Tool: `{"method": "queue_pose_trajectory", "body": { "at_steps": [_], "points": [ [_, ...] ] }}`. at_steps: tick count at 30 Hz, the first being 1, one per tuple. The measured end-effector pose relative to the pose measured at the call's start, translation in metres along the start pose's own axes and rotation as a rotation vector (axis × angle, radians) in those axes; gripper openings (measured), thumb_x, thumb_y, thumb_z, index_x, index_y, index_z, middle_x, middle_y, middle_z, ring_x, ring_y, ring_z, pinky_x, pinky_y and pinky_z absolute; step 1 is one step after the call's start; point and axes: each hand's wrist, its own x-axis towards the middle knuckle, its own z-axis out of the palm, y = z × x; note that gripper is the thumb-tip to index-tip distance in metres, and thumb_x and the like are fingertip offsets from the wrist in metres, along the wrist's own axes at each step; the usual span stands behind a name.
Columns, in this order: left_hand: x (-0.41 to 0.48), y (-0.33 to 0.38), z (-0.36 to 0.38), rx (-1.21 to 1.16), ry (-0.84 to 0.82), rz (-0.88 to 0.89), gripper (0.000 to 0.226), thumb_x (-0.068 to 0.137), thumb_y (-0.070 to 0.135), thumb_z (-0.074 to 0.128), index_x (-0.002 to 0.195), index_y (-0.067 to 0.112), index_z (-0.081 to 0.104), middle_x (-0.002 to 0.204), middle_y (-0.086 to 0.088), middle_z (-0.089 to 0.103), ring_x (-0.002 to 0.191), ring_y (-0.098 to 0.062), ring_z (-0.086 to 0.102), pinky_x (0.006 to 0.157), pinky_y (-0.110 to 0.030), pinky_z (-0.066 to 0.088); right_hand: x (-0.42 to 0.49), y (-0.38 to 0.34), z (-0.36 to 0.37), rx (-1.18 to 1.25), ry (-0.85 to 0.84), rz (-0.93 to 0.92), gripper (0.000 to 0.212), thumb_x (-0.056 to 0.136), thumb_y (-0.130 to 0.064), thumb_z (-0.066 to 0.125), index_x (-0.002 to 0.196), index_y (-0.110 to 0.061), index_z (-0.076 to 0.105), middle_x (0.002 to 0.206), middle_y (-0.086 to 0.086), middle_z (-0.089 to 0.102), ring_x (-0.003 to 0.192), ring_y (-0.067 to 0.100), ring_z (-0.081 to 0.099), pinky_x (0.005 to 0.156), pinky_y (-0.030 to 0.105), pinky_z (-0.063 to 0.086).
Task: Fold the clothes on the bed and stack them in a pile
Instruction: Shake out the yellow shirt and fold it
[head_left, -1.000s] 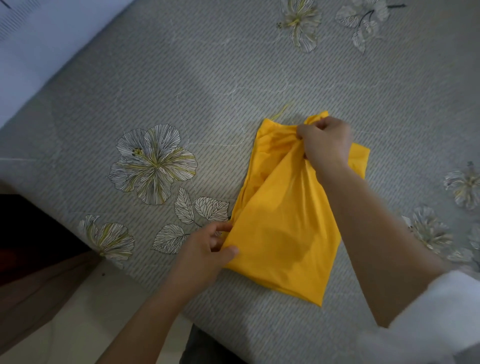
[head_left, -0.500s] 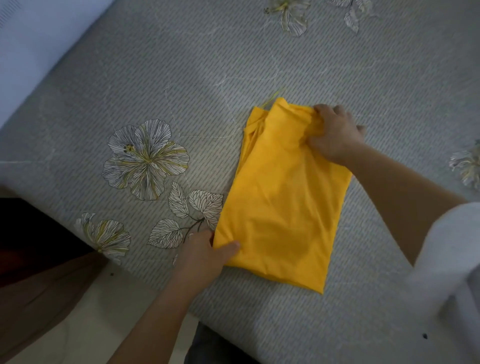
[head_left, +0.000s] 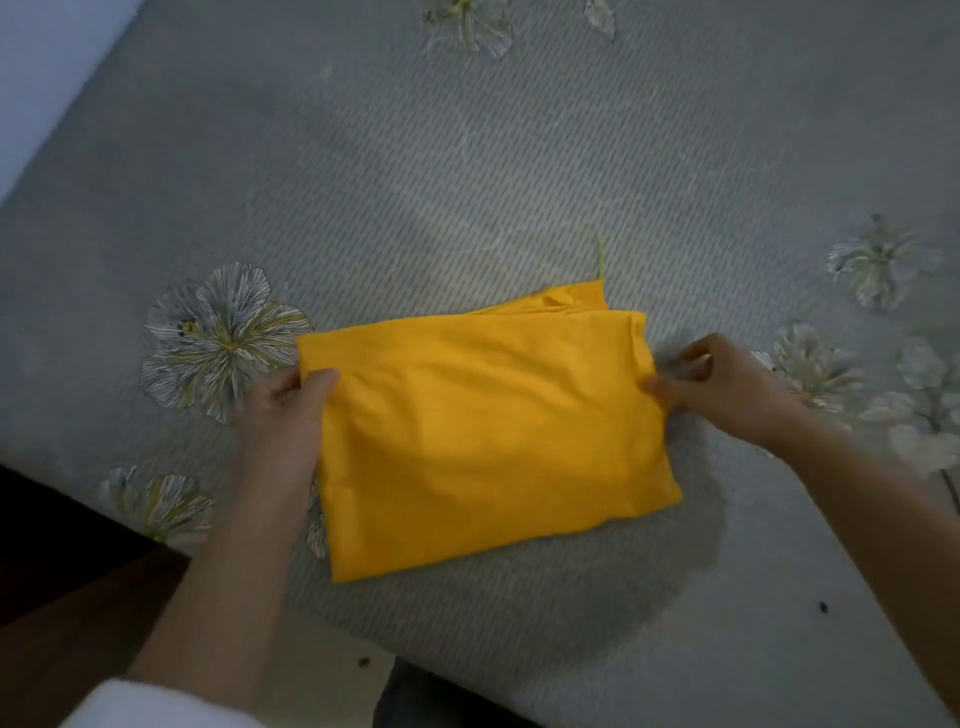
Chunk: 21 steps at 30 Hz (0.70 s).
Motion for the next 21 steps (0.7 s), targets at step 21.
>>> {"method": "queue_pose_trajectory", "body": {
  "at_steps": [21],
  "points": [
    [-0.076,0.010,-0.017,0.229,-0.411,-0.067,0.053,0.091,0.015,0.059,0.141,0.019,0.041,0.116,-0.002,0.056,0.104,-0.030,0.058,0.094,-0.052,0.048,-0.096,-0.025,0.031,0.635,-0.005,0.130,0.047,0.088,-0.016,0.064,0.134,-0.015,0.052,0.128,0.011,0.058,0.099,0.025,0.053,0.083,0.038,0.041]
  ]
}}
